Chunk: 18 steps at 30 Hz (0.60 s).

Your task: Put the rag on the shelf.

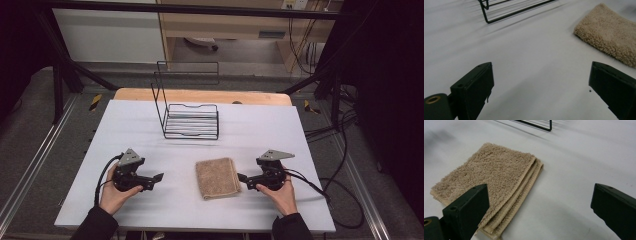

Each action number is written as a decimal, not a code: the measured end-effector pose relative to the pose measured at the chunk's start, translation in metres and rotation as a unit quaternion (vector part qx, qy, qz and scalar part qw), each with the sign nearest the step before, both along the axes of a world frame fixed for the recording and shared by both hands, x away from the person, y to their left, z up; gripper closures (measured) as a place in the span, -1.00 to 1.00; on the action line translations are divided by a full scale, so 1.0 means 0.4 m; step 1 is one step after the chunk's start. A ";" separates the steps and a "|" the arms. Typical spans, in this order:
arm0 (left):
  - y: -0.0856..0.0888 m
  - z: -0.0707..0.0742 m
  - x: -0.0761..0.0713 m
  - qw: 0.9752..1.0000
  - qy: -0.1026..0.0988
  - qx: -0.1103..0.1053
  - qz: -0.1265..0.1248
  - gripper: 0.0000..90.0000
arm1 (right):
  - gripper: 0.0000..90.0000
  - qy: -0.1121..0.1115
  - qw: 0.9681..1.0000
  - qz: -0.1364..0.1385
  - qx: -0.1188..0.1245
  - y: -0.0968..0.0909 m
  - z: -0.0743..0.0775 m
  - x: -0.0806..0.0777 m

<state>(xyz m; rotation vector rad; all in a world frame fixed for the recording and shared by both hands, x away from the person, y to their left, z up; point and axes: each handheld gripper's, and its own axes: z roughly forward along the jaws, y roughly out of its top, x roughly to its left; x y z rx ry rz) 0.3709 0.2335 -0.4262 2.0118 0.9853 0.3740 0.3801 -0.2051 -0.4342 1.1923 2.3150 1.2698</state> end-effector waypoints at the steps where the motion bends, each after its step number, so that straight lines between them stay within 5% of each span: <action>1: -0.015 0.004 0.004 1.000 0.002 0.002 -0.003 -0.87 | -0.95 0.001 1.000 0.000 0.001 0.000 0.001 0.000; 18: -0.148 0.015 0.045 1.000 0.004 0.020 -0.021 -0.84 | -0.95 0.000 1.000 0.002 -0.001 0.000 0.000 0.000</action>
